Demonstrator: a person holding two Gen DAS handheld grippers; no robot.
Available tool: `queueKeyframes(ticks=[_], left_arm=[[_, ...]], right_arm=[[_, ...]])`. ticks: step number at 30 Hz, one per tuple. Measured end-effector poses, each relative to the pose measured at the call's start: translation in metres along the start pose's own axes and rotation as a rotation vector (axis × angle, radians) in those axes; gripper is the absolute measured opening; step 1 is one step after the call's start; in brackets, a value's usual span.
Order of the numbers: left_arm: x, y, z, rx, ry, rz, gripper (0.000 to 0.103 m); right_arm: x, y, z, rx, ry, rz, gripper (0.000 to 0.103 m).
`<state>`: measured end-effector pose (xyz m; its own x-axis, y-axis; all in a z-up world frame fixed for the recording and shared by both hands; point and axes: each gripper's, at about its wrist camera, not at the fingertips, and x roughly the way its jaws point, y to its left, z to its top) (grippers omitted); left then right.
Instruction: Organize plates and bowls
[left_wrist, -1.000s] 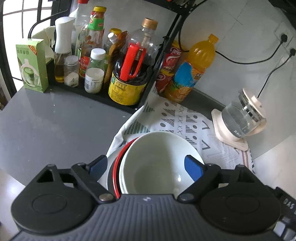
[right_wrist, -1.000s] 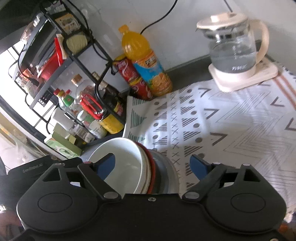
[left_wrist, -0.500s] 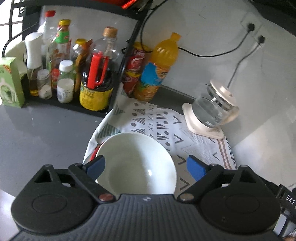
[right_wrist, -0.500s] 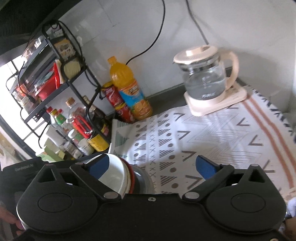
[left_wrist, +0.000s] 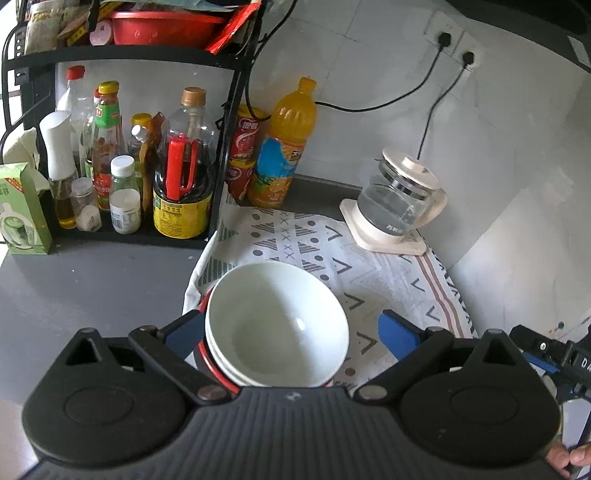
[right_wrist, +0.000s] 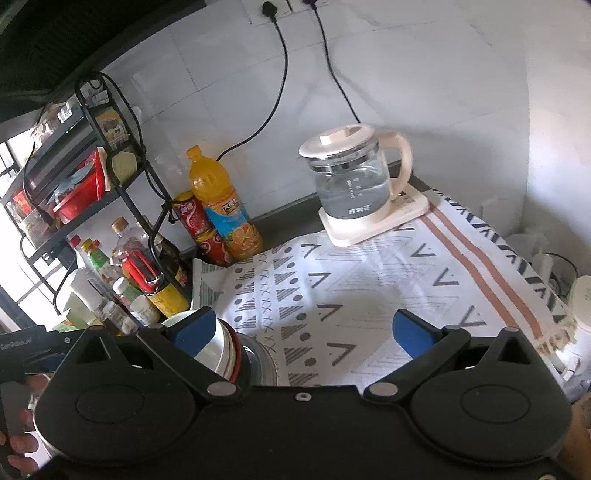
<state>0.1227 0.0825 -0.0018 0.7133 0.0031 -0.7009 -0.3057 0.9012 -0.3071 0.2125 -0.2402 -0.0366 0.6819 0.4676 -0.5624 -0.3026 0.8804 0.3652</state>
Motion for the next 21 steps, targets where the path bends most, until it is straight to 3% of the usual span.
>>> queueKeyframes(ticks=[12, 21], left_arm=[[-0.025, 0.007, -0.033, 0.094, 0.019, 0.011, 0.102], [-0.050, 0.006, -0.051, 0.175, -0.011, 0.050, 0.103]], right_arm=[[-0.036, 0.016, -0.039, -0.019, -0.013, -0.066, 0.103], [-0.055, 0.040, -0.064, -0.049, -0.006, -0.089, 0.103]])
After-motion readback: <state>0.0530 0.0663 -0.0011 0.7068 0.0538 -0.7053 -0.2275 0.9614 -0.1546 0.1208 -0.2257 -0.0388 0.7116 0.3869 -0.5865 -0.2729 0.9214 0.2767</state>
